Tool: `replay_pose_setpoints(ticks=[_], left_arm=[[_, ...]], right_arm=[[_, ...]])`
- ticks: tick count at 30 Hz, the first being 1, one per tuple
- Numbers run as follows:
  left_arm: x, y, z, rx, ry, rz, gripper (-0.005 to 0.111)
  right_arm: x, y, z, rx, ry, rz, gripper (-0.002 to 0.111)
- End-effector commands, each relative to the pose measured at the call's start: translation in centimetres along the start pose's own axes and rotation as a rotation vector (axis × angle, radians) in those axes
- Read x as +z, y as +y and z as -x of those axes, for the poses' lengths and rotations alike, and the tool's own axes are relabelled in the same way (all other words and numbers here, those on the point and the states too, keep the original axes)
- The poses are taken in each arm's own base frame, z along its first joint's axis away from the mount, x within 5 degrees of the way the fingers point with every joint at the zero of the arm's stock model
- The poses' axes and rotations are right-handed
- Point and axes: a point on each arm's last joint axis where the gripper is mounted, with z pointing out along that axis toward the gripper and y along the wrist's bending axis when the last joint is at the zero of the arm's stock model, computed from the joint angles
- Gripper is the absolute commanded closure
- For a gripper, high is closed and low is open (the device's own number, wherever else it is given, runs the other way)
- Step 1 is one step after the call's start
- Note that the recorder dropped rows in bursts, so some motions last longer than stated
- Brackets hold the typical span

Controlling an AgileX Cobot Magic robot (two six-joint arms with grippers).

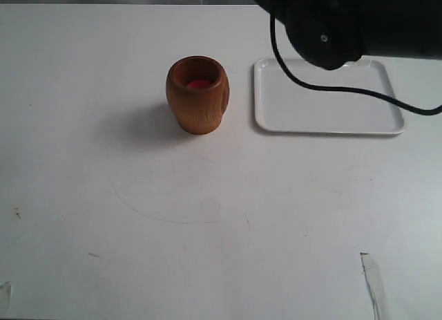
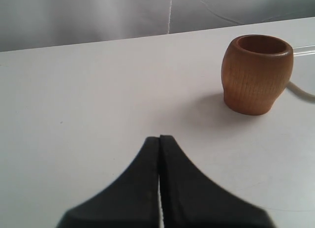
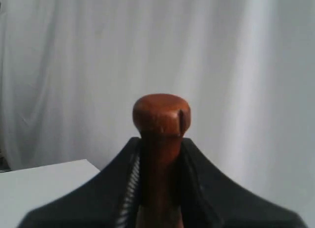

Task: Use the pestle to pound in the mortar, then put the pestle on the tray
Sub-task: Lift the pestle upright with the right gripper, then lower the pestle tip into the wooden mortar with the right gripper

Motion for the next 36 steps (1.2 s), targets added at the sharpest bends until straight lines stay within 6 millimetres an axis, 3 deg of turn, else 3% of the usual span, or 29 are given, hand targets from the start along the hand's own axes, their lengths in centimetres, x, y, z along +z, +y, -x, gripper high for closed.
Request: replay_pose_setpoints(ticks=[1,9,23,31,36], left_arm=[[0.0,-0.1,0.0,-0.012,-0.007,-0.008,0.107],[0.0,-0.1,0.0,-0.012,-0.007,-0.008,0.107],[0.0,-0.1,0.0,-0.012,-0.007,-0.008,0.107],[0.0,-0.1,0.0,-0.012,-0.007,-0.008,0.107],[0.0,-0.1,0.0,-0.012,-0.007,-0.008,0.107]], right_arm=[[-0.4,0.0,-1.6,0.0,-0.013,0.029,0.108],[-2.9,-2.0,-6.7,0.135,-0.081,-0.036,0.108],[-3.0,-1.5,-14.4,0.181,0.094,0.004,0.108],[-3.6,-1.2,-17.3,0.192,0.325,-0.002,0.108],[-3.4,-1.1,-16.6,0.184,0.267,0.019,0.108]])
